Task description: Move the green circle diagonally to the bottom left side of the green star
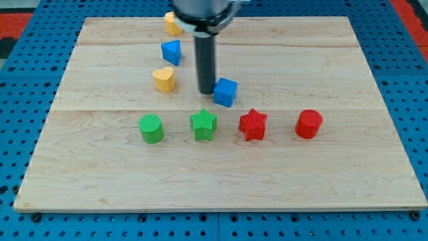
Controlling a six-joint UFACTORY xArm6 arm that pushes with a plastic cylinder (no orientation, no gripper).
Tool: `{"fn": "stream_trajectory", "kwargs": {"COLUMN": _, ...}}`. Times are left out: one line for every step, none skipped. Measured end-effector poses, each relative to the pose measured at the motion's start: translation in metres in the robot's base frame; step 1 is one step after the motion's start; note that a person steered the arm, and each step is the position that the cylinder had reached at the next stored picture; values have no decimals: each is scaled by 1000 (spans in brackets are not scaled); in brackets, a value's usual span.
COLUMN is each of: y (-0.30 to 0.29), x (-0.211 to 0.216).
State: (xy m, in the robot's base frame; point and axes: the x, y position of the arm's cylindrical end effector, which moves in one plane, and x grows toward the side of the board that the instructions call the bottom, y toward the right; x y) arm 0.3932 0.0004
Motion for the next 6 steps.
{"fn": "stream_trajectory", "kwargs": {"y": 10, "x": 30}}
{"fn": "stream_trajectory", "kwargs": {"y": -6, "x": 26}}
{"fn": "stream_trajectory", "kwargs": {"y": -35, "x": 37}}
{"fn": "stream_trajectory", "kwargs": {"y": -46, "x": 51}}
{"fn": "stream_trajectory", "kwargs": {"y": -56, "x": 52}}
{"fn": "stream_trajectory", "kwargs": {"y": -106, "x": 77}}
